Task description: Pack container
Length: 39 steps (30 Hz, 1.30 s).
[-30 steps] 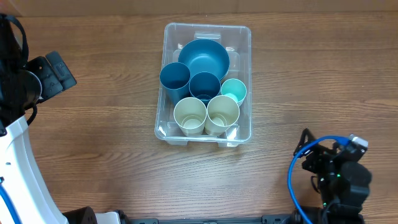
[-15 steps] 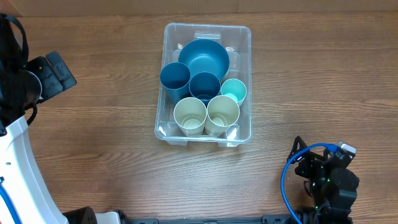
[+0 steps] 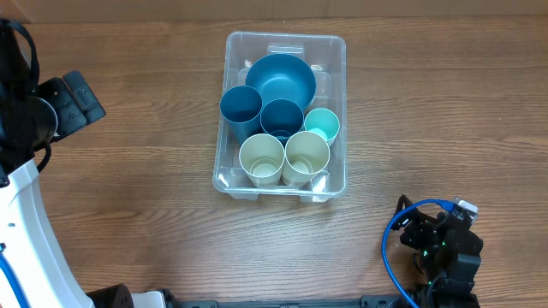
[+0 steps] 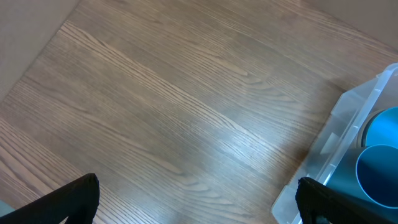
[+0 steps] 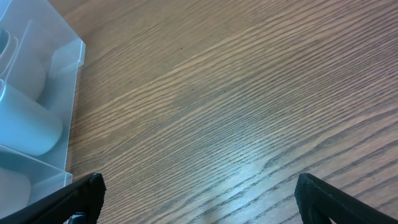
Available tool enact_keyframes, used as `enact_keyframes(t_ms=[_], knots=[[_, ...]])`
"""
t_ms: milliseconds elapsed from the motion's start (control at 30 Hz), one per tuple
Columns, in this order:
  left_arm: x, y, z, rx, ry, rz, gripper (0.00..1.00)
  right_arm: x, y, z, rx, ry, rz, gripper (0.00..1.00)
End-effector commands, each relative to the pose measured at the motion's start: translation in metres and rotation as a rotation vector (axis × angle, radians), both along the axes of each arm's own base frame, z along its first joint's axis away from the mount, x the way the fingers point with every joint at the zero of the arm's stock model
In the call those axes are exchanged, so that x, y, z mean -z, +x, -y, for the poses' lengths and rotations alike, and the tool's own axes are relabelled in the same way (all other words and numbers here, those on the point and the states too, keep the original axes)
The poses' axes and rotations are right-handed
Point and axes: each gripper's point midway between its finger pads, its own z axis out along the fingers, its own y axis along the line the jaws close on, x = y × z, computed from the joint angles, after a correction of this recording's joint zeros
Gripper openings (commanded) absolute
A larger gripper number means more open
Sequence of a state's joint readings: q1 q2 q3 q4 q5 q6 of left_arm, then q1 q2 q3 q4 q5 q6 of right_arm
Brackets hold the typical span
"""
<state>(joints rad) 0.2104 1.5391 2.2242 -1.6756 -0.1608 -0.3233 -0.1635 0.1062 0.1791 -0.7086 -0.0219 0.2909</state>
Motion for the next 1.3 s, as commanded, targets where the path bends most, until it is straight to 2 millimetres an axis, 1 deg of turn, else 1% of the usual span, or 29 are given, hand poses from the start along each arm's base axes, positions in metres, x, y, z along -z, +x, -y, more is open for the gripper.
enact_keyframes(t_ms=[0, 367, 400, 433, 467, 500, 533, 567, 600, 633, 667, 733, 767, 833, 867, 1000, 1033, 1100, 1200, 1233, 1267], knots=[[-0.002, 0.000, -0.001, -0.010, -0.002, 0.010, 1.00, 0.006, -0.001, -0.001, -0.007, 0.001, -0.008, 1.00], [-0.003, -0.002, -0.001, -0.010, 0.000, 0.015, 1.00, 0.006, -0.001, -0.001, -0.008, 0.001, -0.008, 1.00], [-0.006, -0.003, -0.002, -0.012, 0.008, 0.026, 1.00, 0.006, -0.001, -0.001, -0.007, 0.001, -0.008, 1.00], [-0.013, 0.000, -0.008, -0.028, 0.043, 0.062, 1.00, 0.006, -0.001, -0.001, -0.008, 0.001, -0.008, 1.00], [-0.021, 0.005, -0.008, -0.027, 0.053, 0.113, 1.00, 0.006, 0.000, -0.001, -0.008, 0.001, -0.007, 1.00], [-0.039, 0.016, -0.003, -0.002, 0.064, 0.243, 1.00, 0.006, -0.001, -0.001, -0.008, 0.001, -0.008, 1.00], [-0.049, 0.024, 0.006, 0.059, 0.071, 0.325, 1.00, 0.006, -0.001, -0.001, -0.007, 0.001, -0.008, 1.00], [-0.055, 0.028, 0.013, 0.110, 0.079, 0.368, 1.00, 0.006, -0.001, -0.001, -0.007, 0.001, -0.008, 1.00], [-0.062, 0.033, 0.025, 0.194, 0.097, 0.436, 1.00, 0.006, -0.001, -0.001, -0.008, 0.001, -0.008, 1.00], [-0.067, 0.037, 0.036, 0.284, 0.123, 0.507, 1.00, 0.006, -0.001, -0.001, -0.008, 0.001, -0.008, 1.00], [-0.069, 0.037, 0.045, 0.352, 0.150, 0.567, 1.00, 0.006, -0.001, -0.001, -0.008, 0.001, -0.008, 1.00], [-0.064, 0.034, 0.055, 0.421, 0.171, 0.630, 1.00, 0.006, -0.001, -0.001, -0.007, 0.001, -0.008, 1.00], [-0.058, 0.032, 0.061, 0.456, 0.179, 0.664, 1.00, 0.006, -0.001, -0.001, -0.007, 0.001, -0.008, 1.00], [-0.039, 0.023, 0.073, 0.520, 0.185, 0.720, 1.00, 0.006, -0.001, -0.001, -0.008, 0.001, -0.008, 1.00], [-0.028, 0.019, 0.075, 0.526, 0.185, 0.733, 1.00, 0.006, -0.001, -0.001, -0.007, 0.001, -0.008, 1.00], [0.032, -0.001, 0.084, 0.558, 0.182, 0.779, 1.00, 0.006, -0.001, -0.001, -0.007, 0.001, -0.008, 1.00], [0.044, -0.004, 0.086, 0.563, 0.181, 0.786, 1.00, 0.006, -0.001, -0.001, -0.007, 0.001, -0.008, 1.00], [0.080, -0.011, 0.088, 0.566, 0.179, 0.787, 1.00, 0.006, -0.001, -0.001, -0.007, 0.001, -0.008, 1.00], [0.116, -0.022, 0.093, 0.585, 0.166, 0.791, 1.00, 0.006, -0.001, -0.001, -0.008, 0.001, -0.008, 1.00], [0.131, -0.027, 0.097, 0.602, 0.153, 0.789, 1.00, 0.006, 0.000, -0.001, -0.008, 0.001, -0.007, 1.00], [0.142, -0.029, 0.099, 0.610, 0.145, 0.786, 1.00, 0.006, -0.001, -0.001, -0.008, 0.001, -0.008, 1.00]])
